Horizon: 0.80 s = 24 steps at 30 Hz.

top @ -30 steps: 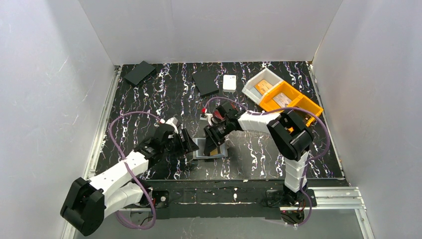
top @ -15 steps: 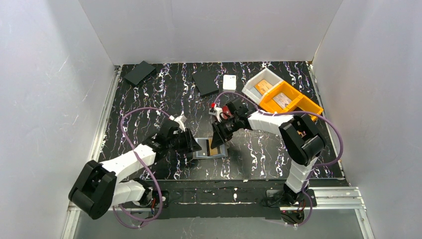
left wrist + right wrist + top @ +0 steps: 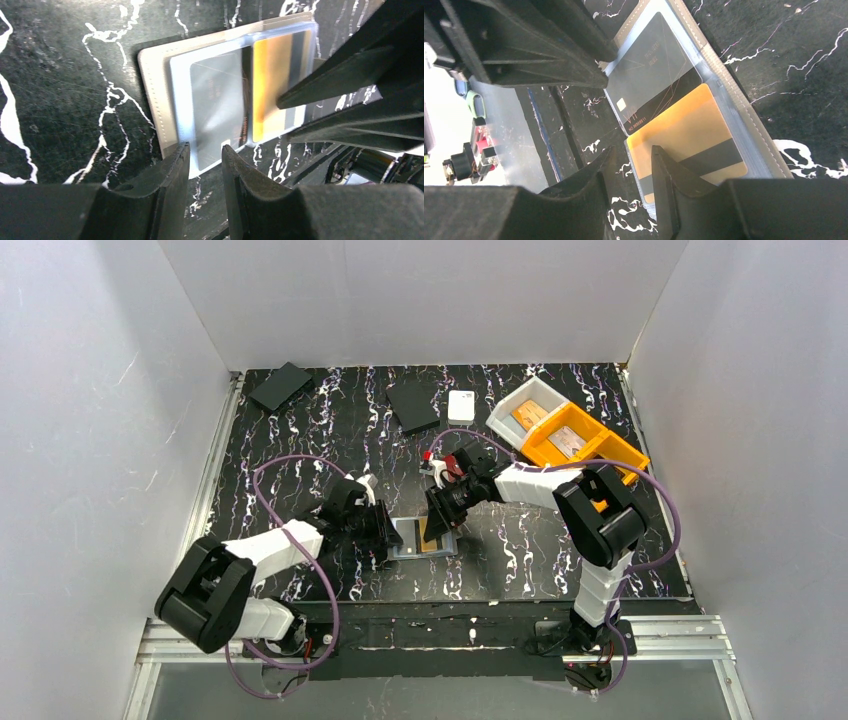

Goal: Take the credit cards out of the card holder
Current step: Remove the credit card from the card holder.

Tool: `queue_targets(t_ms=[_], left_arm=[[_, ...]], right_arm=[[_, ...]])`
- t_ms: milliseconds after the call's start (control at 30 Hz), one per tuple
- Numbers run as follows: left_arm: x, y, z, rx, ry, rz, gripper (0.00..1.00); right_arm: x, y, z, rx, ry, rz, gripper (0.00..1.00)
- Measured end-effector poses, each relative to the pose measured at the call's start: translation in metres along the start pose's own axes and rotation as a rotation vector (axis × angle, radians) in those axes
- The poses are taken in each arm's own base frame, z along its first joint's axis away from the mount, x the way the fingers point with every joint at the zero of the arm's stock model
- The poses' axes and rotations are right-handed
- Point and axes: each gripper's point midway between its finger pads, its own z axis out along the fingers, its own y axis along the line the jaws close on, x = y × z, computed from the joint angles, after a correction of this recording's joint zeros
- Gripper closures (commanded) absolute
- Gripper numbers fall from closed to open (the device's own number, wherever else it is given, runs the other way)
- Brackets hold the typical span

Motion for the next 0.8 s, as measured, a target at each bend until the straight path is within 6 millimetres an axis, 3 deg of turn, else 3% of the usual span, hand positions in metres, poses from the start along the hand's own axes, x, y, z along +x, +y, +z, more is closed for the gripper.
queue_targets(t_ms=[167, 500, 667, 800], left_arm=[[0.001, 0.009, 0.007, -0.023, 0.025, -0.017, 0.71], [-0.004, 0.005, 0.003, -0.018, 0.005, -0.002, 0.53], [-0.009, 0.006, -0.008, -0.034, -0.028, 0.008, 0.54], [-0.010, 0.004, -0.010, -0.029, -0.035, 0.015, 0.61]], right_arm=[[0.001, -0.001, 0.001, -0.002, 0.003, 0.011, 0.56], [-0.002, -0.001, 0.002, -0.005, 0.004, 0.012, 0.56], [-0.002, -0.001, 0.003, -0.006, 0.004, 0.012, 0.56], [-0.002, -0.001, 0.003, -0.010, 0.006, 0.013, 0.56]])
